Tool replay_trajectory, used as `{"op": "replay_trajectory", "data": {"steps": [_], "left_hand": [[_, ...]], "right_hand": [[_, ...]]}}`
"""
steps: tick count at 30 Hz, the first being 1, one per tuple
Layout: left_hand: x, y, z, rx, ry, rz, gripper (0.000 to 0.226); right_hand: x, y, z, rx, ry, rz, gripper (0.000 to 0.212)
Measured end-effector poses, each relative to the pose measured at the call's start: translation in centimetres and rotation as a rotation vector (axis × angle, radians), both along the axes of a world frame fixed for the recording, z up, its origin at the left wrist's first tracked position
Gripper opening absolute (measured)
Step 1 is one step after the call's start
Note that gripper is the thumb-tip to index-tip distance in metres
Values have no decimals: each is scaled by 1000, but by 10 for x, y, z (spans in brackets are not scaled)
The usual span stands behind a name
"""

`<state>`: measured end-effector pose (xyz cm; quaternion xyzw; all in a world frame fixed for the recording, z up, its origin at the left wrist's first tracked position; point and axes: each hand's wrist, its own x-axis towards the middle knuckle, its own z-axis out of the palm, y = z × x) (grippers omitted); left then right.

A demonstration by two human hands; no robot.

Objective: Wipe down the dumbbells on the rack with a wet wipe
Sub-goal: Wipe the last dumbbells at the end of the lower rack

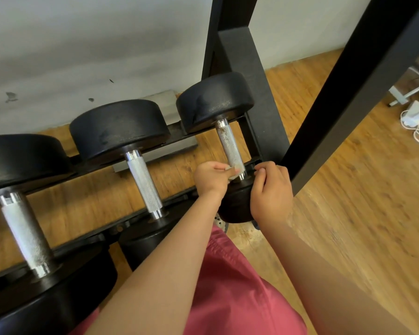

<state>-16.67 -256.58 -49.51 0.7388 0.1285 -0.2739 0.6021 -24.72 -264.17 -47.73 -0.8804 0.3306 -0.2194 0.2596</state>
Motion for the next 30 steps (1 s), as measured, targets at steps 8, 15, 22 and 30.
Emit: {"op": "replay_trajectory", "data": {"steps": [8, 15, 22, 30], "left_hand": [[8, -1, 9, -68, 55, -58, 25], [7, 1, 5, -98, 174, -38, 25], [-2, 6, 9, 20, -72, -105, 16], [-3, 2, 10, -45, 39, 33, 35]], "right_hand": [[-1, -1, -1, -12, -4, 9, 27], [-1, -3, -5, -16, 12, 15, 29], [0, -2, -5, -6, 25, 23, 29], [-1, -2, -2, -15, 18, 20, 23]]}}
